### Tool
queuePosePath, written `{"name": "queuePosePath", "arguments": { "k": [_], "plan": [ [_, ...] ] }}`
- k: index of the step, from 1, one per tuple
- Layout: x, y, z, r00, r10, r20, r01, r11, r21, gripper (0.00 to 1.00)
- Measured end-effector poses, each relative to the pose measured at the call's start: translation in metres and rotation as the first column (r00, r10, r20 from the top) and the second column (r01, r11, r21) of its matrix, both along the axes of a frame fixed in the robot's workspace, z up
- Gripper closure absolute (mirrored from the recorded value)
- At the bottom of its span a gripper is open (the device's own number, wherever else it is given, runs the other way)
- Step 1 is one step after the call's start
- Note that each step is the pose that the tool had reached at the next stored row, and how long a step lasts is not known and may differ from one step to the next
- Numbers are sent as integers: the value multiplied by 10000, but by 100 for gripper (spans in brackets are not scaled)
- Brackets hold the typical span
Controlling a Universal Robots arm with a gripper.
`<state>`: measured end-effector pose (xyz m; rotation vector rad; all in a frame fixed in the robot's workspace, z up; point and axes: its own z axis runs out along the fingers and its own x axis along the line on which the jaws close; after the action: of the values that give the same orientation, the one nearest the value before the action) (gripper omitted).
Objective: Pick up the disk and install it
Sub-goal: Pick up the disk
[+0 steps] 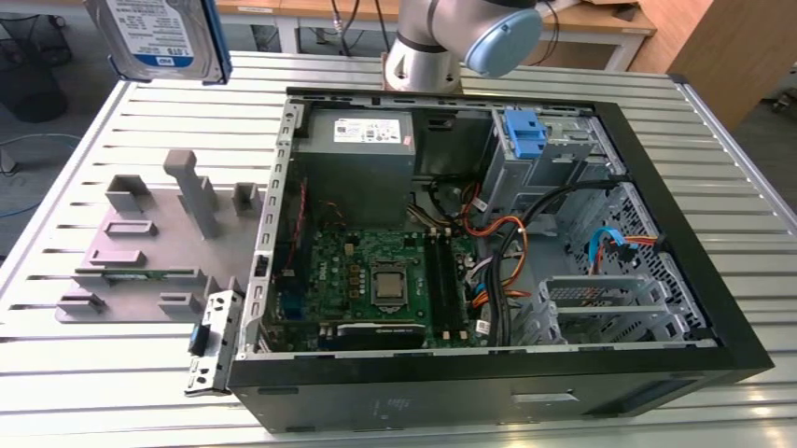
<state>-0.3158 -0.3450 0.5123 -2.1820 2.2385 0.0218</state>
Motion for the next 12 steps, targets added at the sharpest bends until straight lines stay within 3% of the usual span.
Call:
{"name": "queuePosePath", "arguments": {
  "k": [12],
  "plan": [
    [224,0,0,10000,1,0,-1,10000,-1,65]
  ]
}}
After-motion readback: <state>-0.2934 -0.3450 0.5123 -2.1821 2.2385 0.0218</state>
